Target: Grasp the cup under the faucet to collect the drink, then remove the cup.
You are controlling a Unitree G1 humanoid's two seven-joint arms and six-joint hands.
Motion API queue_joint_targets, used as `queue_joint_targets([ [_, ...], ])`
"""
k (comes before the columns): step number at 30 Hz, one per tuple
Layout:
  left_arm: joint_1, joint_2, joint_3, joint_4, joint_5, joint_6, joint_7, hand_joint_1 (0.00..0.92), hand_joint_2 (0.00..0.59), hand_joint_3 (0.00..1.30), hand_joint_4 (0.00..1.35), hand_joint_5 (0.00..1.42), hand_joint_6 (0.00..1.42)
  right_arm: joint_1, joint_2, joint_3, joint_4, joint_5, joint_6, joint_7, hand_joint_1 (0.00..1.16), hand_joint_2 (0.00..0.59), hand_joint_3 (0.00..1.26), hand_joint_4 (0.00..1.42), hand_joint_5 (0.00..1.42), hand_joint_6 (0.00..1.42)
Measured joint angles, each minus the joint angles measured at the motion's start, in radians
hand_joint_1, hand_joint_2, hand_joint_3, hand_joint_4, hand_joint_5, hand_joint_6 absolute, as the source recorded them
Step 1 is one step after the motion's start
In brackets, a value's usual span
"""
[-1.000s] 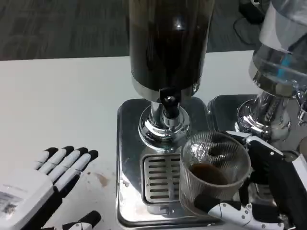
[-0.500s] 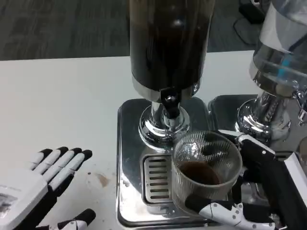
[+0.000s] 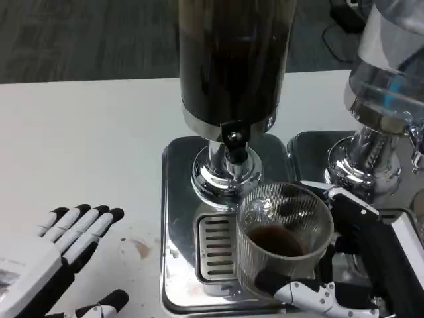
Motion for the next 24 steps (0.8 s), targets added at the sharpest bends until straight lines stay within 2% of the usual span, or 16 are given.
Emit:
queue_joint_targets([
  [24,-0.004,-0.008,-0.013,-0.032,0.000,0.040,0.000,0.000,0.241,0.00,0.00,0.00,0.00,0.011,-0.004,-0.027,0.001,0.018,0.000,-0.009,0.91,0.159,0.56,0.64,0.89,1.20],
])
